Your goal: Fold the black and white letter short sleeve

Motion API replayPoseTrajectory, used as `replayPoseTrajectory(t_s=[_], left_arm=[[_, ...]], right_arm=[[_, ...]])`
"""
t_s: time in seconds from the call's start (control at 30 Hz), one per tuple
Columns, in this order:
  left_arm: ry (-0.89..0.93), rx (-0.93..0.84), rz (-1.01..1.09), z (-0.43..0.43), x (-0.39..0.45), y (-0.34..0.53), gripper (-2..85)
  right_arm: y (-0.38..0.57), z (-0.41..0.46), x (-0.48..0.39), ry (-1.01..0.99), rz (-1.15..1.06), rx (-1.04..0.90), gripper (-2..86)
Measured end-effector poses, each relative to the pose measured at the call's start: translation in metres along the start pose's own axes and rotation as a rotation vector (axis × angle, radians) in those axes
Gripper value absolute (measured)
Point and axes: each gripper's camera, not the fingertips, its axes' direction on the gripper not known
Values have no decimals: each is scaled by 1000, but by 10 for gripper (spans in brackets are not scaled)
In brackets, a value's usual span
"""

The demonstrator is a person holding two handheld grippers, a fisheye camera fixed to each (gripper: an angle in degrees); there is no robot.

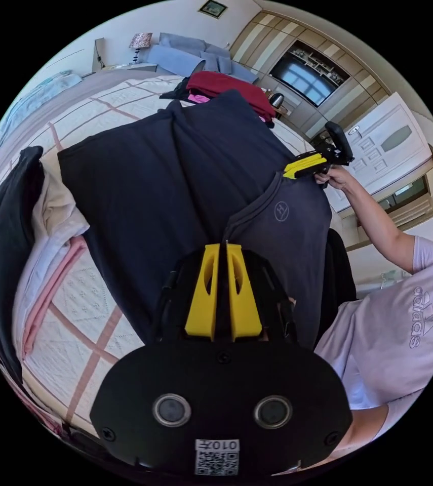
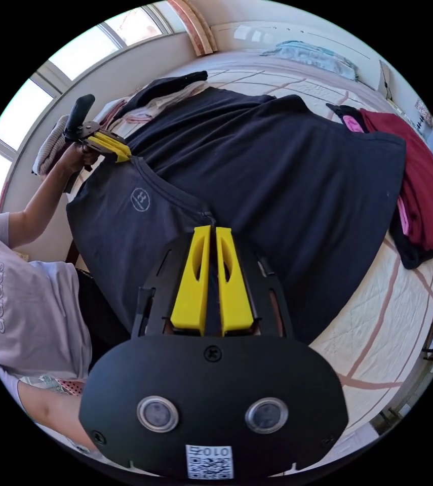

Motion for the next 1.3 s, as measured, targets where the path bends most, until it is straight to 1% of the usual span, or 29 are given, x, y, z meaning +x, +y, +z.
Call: replayPoseTrajectory(t_s=[0.07, 0.13, 0.23, 0.3, 0.33, 0.37, 0.4, 0.43, 0.47, 0.57, 0.63, 0.67, 0.7, 0.73, 0.8, 0.93, 1.03, 1.07, 1.13, 1.2, 1.23, 1.3], left_arm=[[-39, -13, 16, -3, 7, -6, 36], [-73, -4, 10, -13, 13, -9, 44], [-163, 81, -39, -45, 20, -6, 52], [-171, 151, -76, -61, 22, -4, 57], [-152, 150, -71, -60, 22, -5, 57], [-105, 121, -45, -53, 24, -12, 59], [-66, 52, -20, -38, 27, -22, 61], [-59, 5, -9, -28, 28, -26, 63], [-69, -72, 4, -8, 30, -34, 65], [-75, -45, -12, -14, 36, -43, 74], [-136, 15, -16, -35, 40, -49, 81], [-197, 56, -19, -51, 41, -56, 86], [-271, 77, -41, -66, 36, -67, 93], [-308, 84, -58, -72, 32, -74, 97], [-396, 95, -151, -90, 1, -110, 112], [-402, 123, -263, -98, -47, -168, 123], [-465, 89, -341, -87, -71, -205, 134], [-478, 51, -368, -79, -79, -216, 139], [-499, -24, -409, -65, -90, -228, 149], [-525, -99, -455, -53, -103, -235, 160], [-535, -103, -463, -52, -105, -235, 162], [-478, -103, -488, -47, -114, -231, 168]], right_arm=[[1, -12, -1, -6, 28, 51, 41], [6, -36, -7, -3, 49, 155, 42], [6, -54, -25, 22, 8, 192, 42], [0, -50, -39, 6, -48, 165, 44], [-5, -42, -46, -16, -82, 134, 45], [-8, -36, -48, -25, -93, 109, 46], [-14, -19, -49, -21, -94, 36, 49], [-19, 1, -47, -5, -87, -59, 50], [-20, 9, -47, -4, -89, -99, 50], [-17, -6, -47, -57, -97, -12, 47], [-13, -33, -41, 14, -68, 98, 49], [-13, -40, -37, 44, -51, 124, 51], [-14, -52, -27, 117, -8, 173, 55], [-18, -63, -14, 205, 40, 209, 59], [-29, -76, 4, 305, 107, 260, 64], [-73, -95, 48, 436, 225, 342, 77], [-107, -94, 84, 465, 298, 331, 87], [-113, -92, 91, 458, 312, 321, 89], [-131, -83, 110, 392, 341, 278, 92], [-140, -76, 115, 377, 347, 251, 94], [-143, -71, 116, 373, 342, 240, 94], [-145, -65, 114, 364, 330, 233, 93]])
